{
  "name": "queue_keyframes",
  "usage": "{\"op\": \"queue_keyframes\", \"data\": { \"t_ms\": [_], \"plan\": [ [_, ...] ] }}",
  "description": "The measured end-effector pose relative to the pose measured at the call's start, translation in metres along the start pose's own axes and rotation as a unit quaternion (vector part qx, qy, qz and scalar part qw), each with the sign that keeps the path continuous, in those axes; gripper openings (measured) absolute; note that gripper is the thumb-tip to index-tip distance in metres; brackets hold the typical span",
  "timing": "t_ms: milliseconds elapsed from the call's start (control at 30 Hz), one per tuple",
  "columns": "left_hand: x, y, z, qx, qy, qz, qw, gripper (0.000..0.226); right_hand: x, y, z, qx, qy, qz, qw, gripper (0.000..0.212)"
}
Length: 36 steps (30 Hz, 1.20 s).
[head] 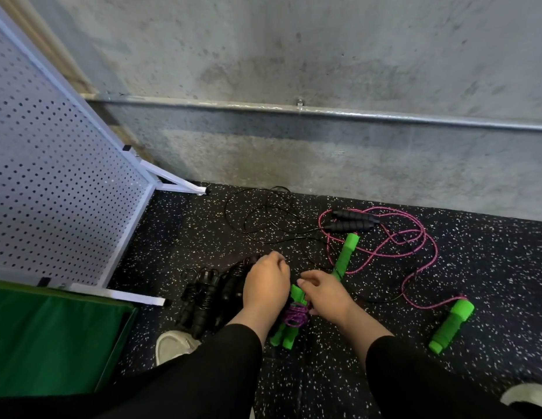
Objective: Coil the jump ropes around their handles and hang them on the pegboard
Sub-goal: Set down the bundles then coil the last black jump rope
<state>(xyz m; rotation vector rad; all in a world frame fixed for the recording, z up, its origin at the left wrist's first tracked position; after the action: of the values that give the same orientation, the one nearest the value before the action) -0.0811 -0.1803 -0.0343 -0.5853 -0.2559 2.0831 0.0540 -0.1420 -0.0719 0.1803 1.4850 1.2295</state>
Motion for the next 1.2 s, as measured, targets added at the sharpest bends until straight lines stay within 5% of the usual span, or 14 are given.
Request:
{"op": "queue_keyframes", "data": {
  "t_ms": [200, 267, 400, 700, 867, 1000, 1200],
  "plan": [
    [0.004, 0.015, -0.002, 0.159, 0.097, 0.062, 0.981, 0.047, -0.001, 0.005, -0.009, -0.099, 0.096, 0.042, 0.99, 0.049],
    [0.003, 0.03, -0.003, 0.147, 0.146, 0.083, 0.975, 0.063, -0.002, 0.005, -0.018, -0.143, 0.134, 0.041, 0.98, 0.052],
    [0.003, 0.042, -0.007, 0.108, 0.123, 0.079, 0.983, 0.056, -0.001, 0.0, -0.028, -0.171, 0.16, 0.036, 0.972, 0.055],
    [0.002, 0.051, -0.012, 0.082, 0.103, 0.121, 0.984, 0.023, 0.004, -0.013, -0.038, -0.108, 0.108, 0.011, 0.988, 0.049],
    [-0.001, 0.056, -0.026, 0.068, 0.116, 0.139, 0.981, 0.047, 0.009, -0.026, -0.042, -0.048, 0.019, -0.03, 0.998, 0.057],
    [0.001, 0.062, -0.03, 0.048, 0.139, 0.162, 0.976, 0.062, 0.015, -0.037, -0.046, -0.045, -0.026, -0.072, 0.996, 0.042],
    [0.001, 0.07, -0.03, 0.064, 0.175, 0.15, 0.971, 0.081, 0.019, -0.043, -0.048, -0.036, -0.034, -0.127, 0.991, 0.066]
  ]
}}
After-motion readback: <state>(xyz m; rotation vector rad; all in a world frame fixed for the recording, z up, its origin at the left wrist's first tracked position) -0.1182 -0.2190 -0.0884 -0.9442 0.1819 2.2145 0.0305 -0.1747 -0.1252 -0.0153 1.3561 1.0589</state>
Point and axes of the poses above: each hand's wrist, its own x-axis towards the middle knuckle, its own z-axis out of the back of the hand, y = z × x, the point moved 1 cm from there along x, towards the middle knuckle, and after that the axes turned 8 degrees about x, right-handed, at the moved point
